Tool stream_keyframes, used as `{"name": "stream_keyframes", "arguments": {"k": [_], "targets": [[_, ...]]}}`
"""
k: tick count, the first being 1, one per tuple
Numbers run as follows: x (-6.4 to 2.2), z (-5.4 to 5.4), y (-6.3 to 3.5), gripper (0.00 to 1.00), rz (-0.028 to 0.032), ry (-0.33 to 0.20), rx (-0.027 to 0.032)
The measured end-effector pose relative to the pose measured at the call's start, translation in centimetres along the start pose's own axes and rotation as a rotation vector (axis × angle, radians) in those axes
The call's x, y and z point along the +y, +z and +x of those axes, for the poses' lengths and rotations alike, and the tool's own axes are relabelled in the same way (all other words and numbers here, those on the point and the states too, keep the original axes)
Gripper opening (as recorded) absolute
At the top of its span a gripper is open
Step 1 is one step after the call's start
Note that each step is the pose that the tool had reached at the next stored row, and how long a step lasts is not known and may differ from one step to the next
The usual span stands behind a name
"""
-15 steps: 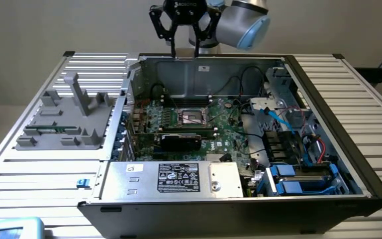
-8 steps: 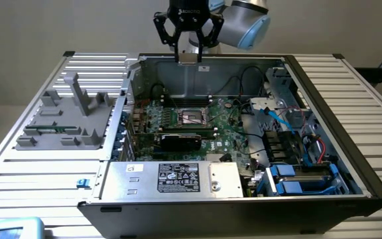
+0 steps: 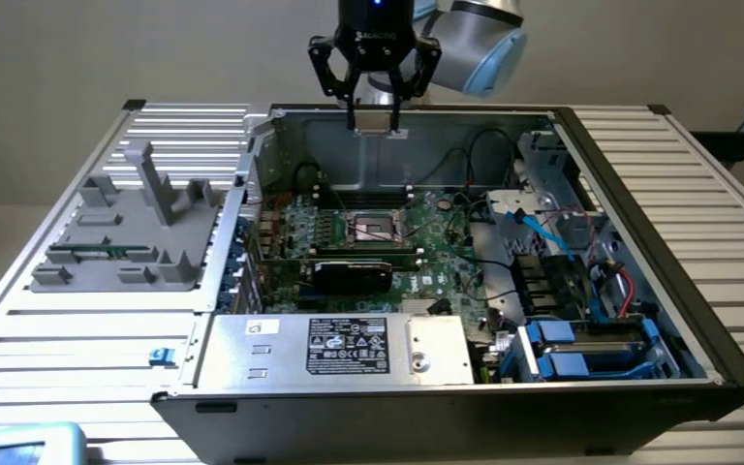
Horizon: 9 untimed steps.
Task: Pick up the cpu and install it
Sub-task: 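Pick up the cpu and move it towards the insertion slot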
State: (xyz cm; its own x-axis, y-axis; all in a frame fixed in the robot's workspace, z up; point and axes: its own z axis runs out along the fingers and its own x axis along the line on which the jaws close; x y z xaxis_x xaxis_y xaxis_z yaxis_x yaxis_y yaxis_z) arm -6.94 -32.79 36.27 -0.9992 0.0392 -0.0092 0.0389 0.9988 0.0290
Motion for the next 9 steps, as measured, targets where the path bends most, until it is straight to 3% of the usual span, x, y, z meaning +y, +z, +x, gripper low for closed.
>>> {"name": "stream_keyframes", "arguments": {"k": [9], "targets": [[0.77,-0.2,1.62,0.56,-0.0013,0.005,-0.0001]]}}
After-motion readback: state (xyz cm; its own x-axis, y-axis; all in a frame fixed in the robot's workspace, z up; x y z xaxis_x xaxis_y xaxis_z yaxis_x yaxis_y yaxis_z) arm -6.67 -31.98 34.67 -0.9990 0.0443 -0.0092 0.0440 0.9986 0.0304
